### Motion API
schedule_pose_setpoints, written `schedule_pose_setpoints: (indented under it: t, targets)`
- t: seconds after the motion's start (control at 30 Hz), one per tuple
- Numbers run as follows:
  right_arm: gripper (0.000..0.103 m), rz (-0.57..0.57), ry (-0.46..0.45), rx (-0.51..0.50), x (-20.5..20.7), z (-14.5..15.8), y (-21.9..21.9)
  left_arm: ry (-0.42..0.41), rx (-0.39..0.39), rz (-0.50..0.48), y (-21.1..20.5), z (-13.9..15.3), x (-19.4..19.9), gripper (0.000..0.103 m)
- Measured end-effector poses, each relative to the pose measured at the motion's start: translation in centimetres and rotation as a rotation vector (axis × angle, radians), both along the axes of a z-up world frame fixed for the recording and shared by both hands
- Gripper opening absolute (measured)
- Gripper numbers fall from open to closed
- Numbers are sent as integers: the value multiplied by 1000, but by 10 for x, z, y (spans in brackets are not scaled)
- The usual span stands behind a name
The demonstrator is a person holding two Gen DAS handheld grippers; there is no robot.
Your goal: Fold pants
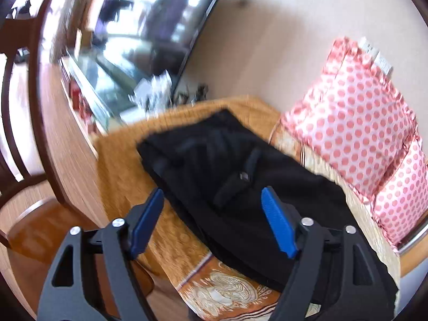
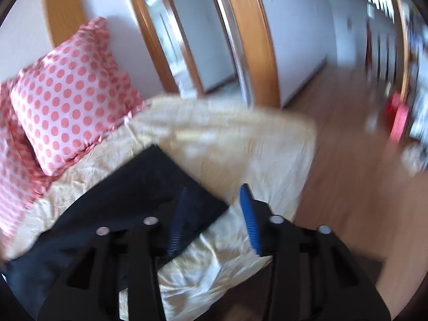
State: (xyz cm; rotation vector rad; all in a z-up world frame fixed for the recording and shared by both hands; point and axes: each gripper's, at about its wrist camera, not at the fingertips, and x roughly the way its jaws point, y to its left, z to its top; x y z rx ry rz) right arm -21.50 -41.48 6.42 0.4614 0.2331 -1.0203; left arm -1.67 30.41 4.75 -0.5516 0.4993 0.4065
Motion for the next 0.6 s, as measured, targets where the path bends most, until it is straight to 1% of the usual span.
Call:
schedule_pose_setpoints:
  t: [0.03,0.07,0.1,0.17,0.2,0.23,0.3,0.33,0.37,0.43,0.47,0.5,0.57,0.6]
  targets:
    - [44,42,18,-73,9,12,15,-25,43,11,-7,8,-6,82]
    - [44,104,29,-117,20,21,27,-47,81,7,-16,14,-10,85]
    - [44,191,41,-152,36,29,40,-65,117,-14,-27,19,-12,88]
    - [44,468,73,-198,88,45,77,-89,190,-122,-62,27,-8,94]
    - [44,575,82,-209,108,48,91,-93,221,-189,-81,28,-3,96]
    - [44,739,94,-228,140,53,116,-93,245,-246,-97,26,1,97]
    - [44,948,135,-270,188,55,156,-79,302,-369,-133,19,11,100]
    - [44,1066,171,-291,217,55,182,-69,339,-441,-155,13,16,100]
    - [44,1168,200,-307,242,54,204,-62,369,-488,-171,8,20,101]
    - [44,1334,273,-326,293,48,245,-48,450,-554,-201,-2,27,101]
    - [44,1391,311,-320,315,44,260,-43,486,-568,-212,-7,30,101]
    - [44,1450,362,-303,343,37,276,-41,505,-581,-221,-12,32,101]
    - [43,1505,442,-281,376,24,297,-29,500,-608,-227,-20,37,101]
    - [43,1527,503,-290,397,15,309,-20,484,-617,-228,-25,38,101]
